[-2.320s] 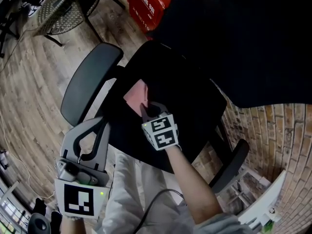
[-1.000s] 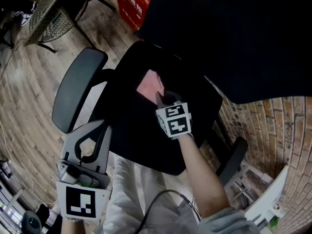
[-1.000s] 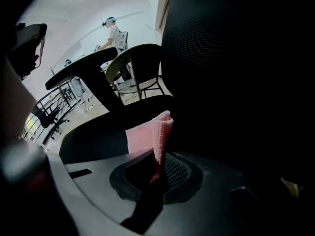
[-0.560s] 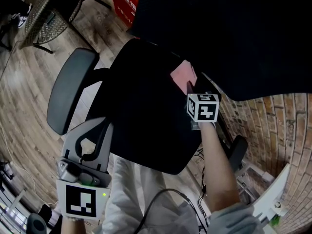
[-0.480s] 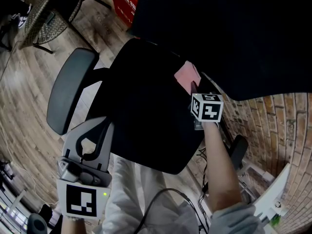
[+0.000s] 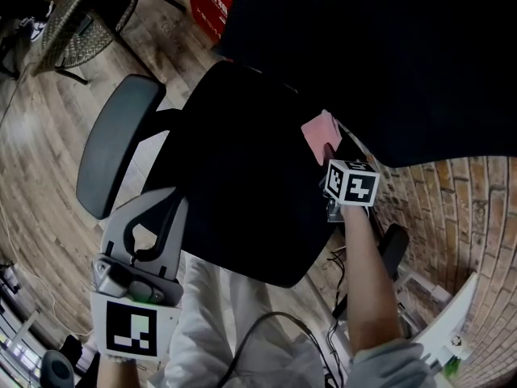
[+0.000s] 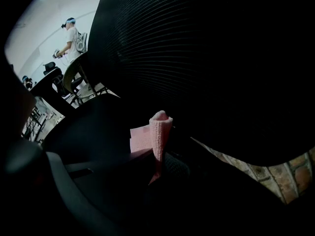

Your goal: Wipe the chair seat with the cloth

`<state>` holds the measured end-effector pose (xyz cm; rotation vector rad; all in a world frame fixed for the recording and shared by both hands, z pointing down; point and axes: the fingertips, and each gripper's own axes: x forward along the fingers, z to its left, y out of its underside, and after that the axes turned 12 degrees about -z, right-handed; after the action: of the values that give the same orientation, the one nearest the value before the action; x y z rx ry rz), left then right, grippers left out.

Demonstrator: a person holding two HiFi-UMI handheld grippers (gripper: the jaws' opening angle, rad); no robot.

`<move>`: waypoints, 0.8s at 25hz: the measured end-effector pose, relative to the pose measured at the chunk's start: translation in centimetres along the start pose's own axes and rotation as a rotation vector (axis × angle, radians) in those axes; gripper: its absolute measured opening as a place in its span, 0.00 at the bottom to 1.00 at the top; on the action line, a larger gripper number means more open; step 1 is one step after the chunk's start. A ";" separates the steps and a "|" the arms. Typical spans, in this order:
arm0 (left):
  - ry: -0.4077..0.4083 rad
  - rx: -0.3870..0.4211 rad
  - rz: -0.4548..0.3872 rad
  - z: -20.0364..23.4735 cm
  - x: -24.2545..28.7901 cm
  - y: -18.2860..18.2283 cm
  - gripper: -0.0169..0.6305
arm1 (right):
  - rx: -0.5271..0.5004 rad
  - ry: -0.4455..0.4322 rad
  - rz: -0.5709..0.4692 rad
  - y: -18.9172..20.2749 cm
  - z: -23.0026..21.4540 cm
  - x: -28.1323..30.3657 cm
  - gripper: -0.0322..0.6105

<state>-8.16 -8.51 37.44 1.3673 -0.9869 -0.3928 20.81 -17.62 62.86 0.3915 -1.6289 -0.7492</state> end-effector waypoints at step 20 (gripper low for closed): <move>-0.068 -0.016 -0.015 2.0 -4.8 0.9 0.05 | 0.039 -0.243 -0.017 5.2 17.9 -3.9 0.14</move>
<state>-12.72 -5.97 36.38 1.3553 -1.0275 -0.4602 5.14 -6.87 62.48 0.3529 -1.8717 -0.8036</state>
